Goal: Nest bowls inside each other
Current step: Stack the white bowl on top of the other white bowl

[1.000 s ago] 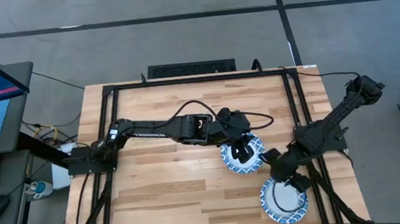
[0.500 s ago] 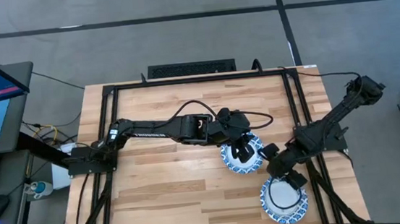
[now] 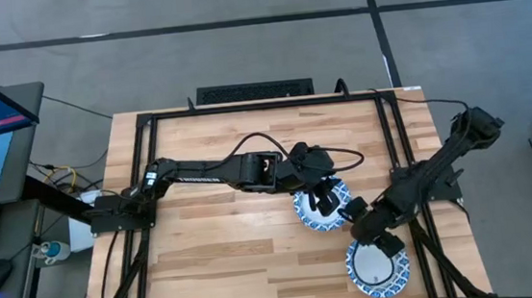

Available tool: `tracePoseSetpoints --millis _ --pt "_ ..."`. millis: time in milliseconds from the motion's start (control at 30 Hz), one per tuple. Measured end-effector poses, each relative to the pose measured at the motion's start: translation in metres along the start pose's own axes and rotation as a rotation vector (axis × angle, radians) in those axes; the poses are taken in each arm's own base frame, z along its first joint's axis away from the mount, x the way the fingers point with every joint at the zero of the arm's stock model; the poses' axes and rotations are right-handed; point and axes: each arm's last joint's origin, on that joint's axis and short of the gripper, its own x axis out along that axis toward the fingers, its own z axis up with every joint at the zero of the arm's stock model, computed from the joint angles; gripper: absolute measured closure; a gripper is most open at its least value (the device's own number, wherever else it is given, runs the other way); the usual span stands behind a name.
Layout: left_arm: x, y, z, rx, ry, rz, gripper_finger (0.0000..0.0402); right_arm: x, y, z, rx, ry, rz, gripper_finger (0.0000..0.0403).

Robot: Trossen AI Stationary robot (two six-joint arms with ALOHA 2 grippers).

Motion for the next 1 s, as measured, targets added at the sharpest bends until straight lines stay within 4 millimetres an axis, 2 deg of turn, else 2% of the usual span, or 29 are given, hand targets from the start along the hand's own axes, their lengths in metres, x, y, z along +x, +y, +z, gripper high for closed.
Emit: tracePoseSetpoints --millis 233,433,733,900,1000 --pt "0.000 0.000 0.001 0.003 -0.005 -0.004 0.0294 0.024 -0.003 0.000 0.062 0.116 -0.013 0.0127" --pt "0.000 0.000 0.001 0.009 -0.004 -0.005 0.0294 0.025 -0.003 0.001 0.065 0.125 -0.017 0.0136" --pt "0.000 0.000 0.001 0.009 -0.006 -0.007 0.0294 0.007 0.001 0.013 0.077 0.029 -0.006 0.0194" --pt "0.000 -0.001 0.001 0.008 -0.007 -0.011 0.0294 0.011 0.000 0.013 0.074 0.043 -0.008 0.0224" --pt "0.000 -0.001 0.001 0.008 -0.007 -0.011 0.0294 0.015 -0.001 0.013 0.074 0.064 -0.014 0.0261"
